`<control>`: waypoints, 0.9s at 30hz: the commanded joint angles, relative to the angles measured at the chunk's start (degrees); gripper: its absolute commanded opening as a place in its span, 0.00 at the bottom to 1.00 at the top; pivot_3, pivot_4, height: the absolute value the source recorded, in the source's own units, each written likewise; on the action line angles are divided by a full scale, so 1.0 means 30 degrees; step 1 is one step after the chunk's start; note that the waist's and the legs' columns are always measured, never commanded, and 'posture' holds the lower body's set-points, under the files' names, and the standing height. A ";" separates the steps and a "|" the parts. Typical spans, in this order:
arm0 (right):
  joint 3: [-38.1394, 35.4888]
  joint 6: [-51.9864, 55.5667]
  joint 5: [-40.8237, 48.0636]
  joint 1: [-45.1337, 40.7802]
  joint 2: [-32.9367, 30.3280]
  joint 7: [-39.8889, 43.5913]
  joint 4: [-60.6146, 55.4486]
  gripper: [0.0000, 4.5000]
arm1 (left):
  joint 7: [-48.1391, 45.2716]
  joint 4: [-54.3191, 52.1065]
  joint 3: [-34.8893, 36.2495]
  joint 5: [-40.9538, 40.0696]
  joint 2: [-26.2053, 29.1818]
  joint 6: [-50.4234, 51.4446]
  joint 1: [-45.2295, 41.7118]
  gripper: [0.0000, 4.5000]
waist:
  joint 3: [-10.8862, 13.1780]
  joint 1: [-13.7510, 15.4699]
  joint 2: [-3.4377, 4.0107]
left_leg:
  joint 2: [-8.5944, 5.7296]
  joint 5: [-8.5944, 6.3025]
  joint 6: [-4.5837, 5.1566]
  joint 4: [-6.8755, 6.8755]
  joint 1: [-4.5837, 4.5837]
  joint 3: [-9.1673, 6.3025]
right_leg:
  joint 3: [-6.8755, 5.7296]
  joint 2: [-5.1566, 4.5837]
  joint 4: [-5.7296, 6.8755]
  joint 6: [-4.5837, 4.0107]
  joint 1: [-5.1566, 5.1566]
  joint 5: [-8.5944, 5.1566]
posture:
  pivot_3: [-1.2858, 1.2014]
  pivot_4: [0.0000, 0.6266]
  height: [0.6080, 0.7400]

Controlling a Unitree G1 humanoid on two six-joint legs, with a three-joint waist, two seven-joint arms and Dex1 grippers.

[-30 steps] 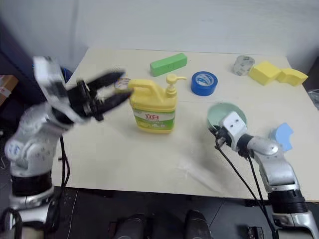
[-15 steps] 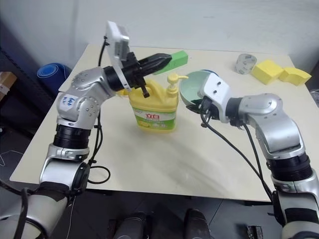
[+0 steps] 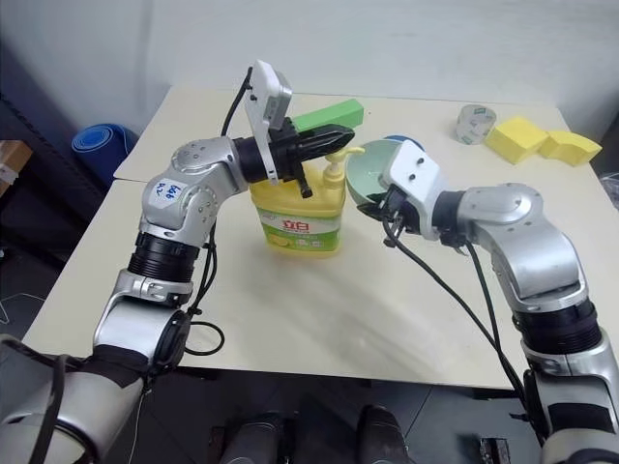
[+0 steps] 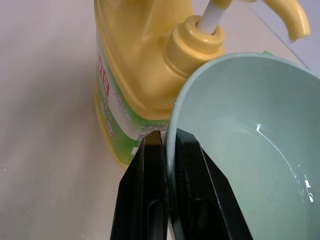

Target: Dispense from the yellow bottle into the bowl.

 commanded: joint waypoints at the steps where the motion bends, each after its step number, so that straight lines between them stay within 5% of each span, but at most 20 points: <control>1: -0.0735 -0.0099 0.0472 0.0187 -0.0226 0.0026 -0.1173 0.00 | -0.0621 0.0714 -0.1232 0.0867 0.0241 0.1771 -0.0042 0.00 | -0.0003 0.0004 -0.0005 | 0.0000 0.0000 0.0000 0.0004 0.0001 -0.0002 | -0.0002 0.0000 0.0000 0.0000 0.0007 0.0000 | 0.52 0.24 1.00; 12: -0.0675 -0.0439 0.0576 0.0045 0.0075 -0.0157 -0.1021 0.00 | -0.2263 0.3121 -0.3699 0.3213 0.0901 0.2645 -0.0238 0.00 | -0.0041 0.0008 -0.0029 | 0.0003 0.0000 0.0000 0.0006 0.0118 0.0002 | 0.0008 0.0001 0.0007 0.0000 0.0107 0.0000 | 0.52 0.24 1.00; 15: -0.0674 -0.0506 0.0606 -0.0075 0.0098 -0.0136 -0.0959 0.00 | -0.2077 0.3849 -0.3520 0.3464 0.0609 0.2499 0.0031 0.00 | -0.0090 0.0003 -0.0056 | 0.0009 -0.0001 0.0000 -0.0056 0.0346 0.0005 | 0.0008 0.0002 -0.0055 0.0000 0.0347 -0.0001 | 0.52 0.24 1.00; 23: -0.0749 -0.0441 0.0695 -0.0260 0.0492 -0.0371 -0.0662 0.00 | -0.1688 0.3576 -0.2856 0.3169 0.0250 0.2819 0.1234 0.00 | -0.0273 -0.0001 -0.0078 | 0.0013 -0.0001 -0.0001 -0.0051 0.0371 0.0000 | 0.0017 0.0001 -0.0049 0.0000 0.0369 -0.0001 | 0.52 0.24 1.00; 27: -0.1248 -0.0699 0.0535 0.0269 0.0512 -0.0726 -0.0315 0.00 | -0.1667 0.1850 -0.0369 0.1284 -0.0297 0.1668 0.1281 0.00 | -0.0327 -0.0001 -0.0073 | 0.0014 -0.0001 -0.0001 -0.0056 0.0373 -0.0001 | 0.0017 0.0001 -0.0054 -0.0001 0.0370 -0.0001 | 0.52 0.24 1.00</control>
